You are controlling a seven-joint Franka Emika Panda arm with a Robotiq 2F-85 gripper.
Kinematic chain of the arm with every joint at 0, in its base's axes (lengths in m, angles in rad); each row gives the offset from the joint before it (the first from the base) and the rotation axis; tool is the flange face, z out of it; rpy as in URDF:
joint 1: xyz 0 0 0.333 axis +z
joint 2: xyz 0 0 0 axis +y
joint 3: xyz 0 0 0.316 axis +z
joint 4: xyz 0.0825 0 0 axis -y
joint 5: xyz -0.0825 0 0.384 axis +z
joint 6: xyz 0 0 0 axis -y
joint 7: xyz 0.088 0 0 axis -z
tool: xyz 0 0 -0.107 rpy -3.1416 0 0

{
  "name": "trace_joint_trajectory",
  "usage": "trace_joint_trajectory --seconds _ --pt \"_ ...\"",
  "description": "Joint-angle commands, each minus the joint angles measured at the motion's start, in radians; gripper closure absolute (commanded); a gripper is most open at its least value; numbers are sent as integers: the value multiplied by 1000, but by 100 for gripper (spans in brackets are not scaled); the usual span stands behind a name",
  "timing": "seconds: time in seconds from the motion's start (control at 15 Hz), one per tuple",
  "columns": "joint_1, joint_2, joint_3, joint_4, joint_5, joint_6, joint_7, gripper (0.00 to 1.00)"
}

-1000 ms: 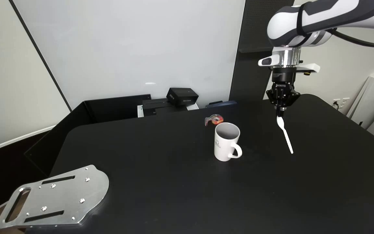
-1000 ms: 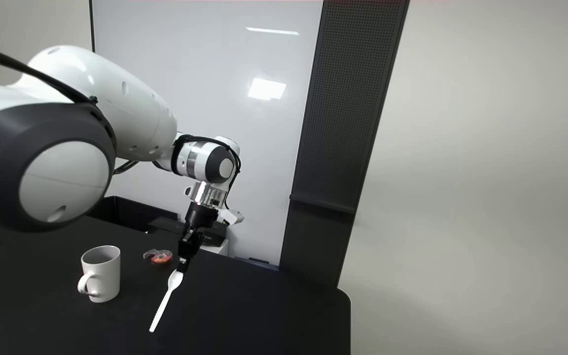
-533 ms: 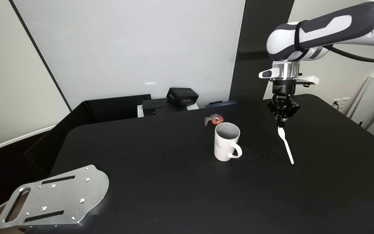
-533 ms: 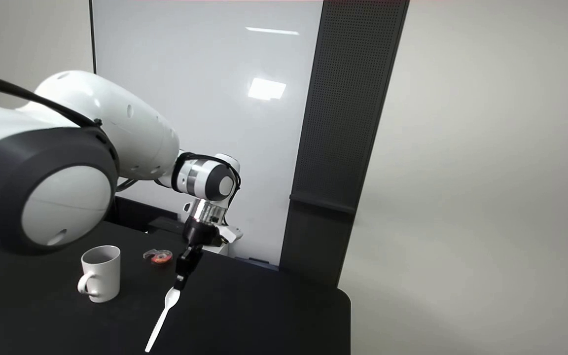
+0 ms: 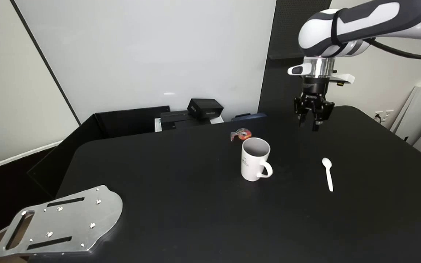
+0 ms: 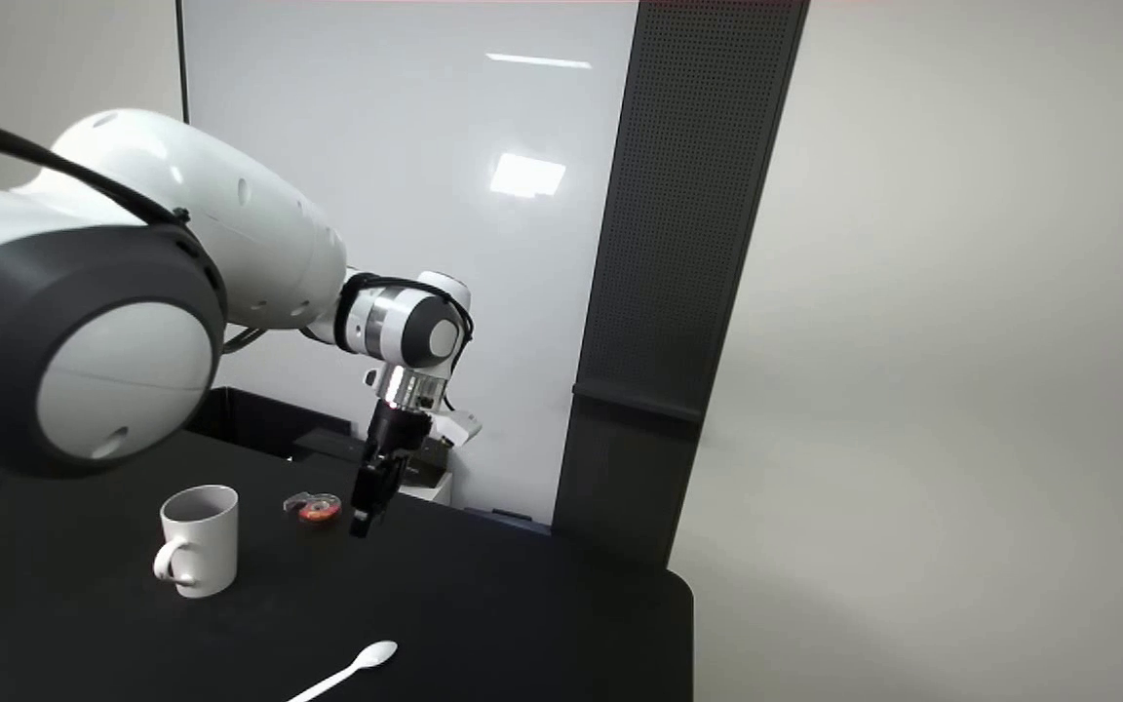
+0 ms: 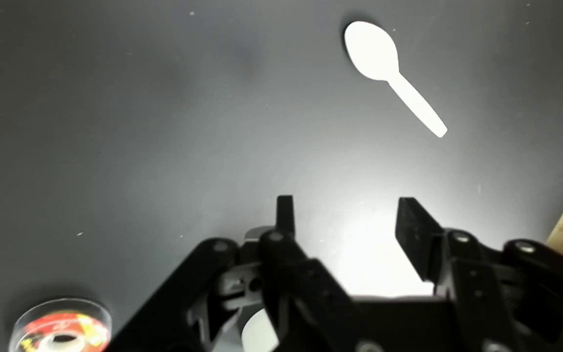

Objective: Remove the white spoon from the mug and place it on the table

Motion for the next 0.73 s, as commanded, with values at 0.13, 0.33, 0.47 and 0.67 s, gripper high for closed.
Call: trace_joint_trajectory --seconds 0.13,0.33,0.47,0.67 --pt "31 -76 -4 -5 -25 149 -32 1" --pt "34 -69 -1 2 -13 170 -25 3" --pt "37 -77 -1 2 -13 195 -25 0" --pt "37 -77 -1 0 -13 201 -26 0"
